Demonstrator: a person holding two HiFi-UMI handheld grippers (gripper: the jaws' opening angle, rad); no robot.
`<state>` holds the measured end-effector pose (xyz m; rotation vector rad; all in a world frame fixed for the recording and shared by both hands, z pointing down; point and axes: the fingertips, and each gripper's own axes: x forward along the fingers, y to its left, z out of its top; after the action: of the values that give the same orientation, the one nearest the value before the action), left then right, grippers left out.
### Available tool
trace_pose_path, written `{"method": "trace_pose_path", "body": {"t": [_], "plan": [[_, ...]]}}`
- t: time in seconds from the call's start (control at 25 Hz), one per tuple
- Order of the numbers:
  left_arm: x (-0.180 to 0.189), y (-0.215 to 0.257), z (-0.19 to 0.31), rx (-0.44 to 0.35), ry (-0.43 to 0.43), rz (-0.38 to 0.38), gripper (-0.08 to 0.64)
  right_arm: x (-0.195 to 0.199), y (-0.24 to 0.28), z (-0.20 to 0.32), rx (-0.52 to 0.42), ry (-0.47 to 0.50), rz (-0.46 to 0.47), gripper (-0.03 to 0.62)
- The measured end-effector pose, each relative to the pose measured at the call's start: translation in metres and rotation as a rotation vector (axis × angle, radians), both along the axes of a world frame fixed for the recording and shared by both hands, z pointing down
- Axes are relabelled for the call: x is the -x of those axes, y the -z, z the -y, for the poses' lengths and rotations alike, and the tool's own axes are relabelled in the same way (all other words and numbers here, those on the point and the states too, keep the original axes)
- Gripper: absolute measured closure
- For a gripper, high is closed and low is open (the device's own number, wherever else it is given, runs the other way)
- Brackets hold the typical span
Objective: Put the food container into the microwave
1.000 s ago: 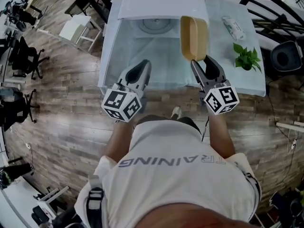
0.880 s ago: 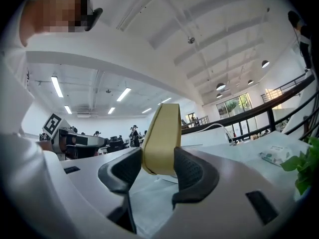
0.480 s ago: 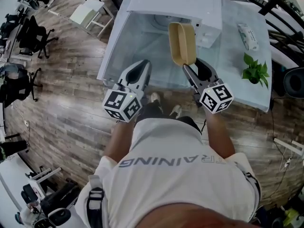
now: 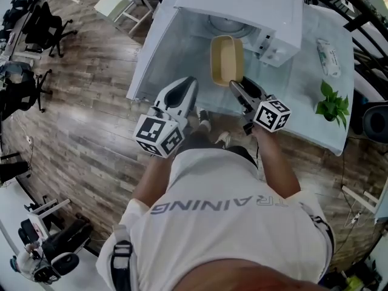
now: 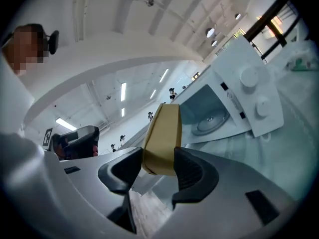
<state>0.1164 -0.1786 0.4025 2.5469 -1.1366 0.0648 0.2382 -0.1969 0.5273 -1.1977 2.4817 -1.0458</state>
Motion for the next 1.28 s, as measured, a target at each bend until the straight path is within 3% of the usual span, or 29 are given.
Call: {"method": "trace_pose_path", "body": {"t": [0.28,0.64,0.84,1.28], "plan": [[0.011,-0.004,0.016,0.011,-0.003,0.019,0.509,0.025,-0.027,0.041,0.086,0.016,0.041,0.374],[-0.003,-0.006,0.048,0.012,-0.061,0.026,0.509,0.019,-0.044,0.097,0.151,-0.078,0.114,0.374],[-0.008,-0.011,0.058,0.032,-0.072,0.022,0.509,0.011,-0.053,0.127,0.163,-0.128,0.145,0.374],[-0.004,-0.015,0.08,0.045,-0.074,0.024,0.509,0.0,-0.057,0.187,0.122,-0.243,0.104,0.374]]}}
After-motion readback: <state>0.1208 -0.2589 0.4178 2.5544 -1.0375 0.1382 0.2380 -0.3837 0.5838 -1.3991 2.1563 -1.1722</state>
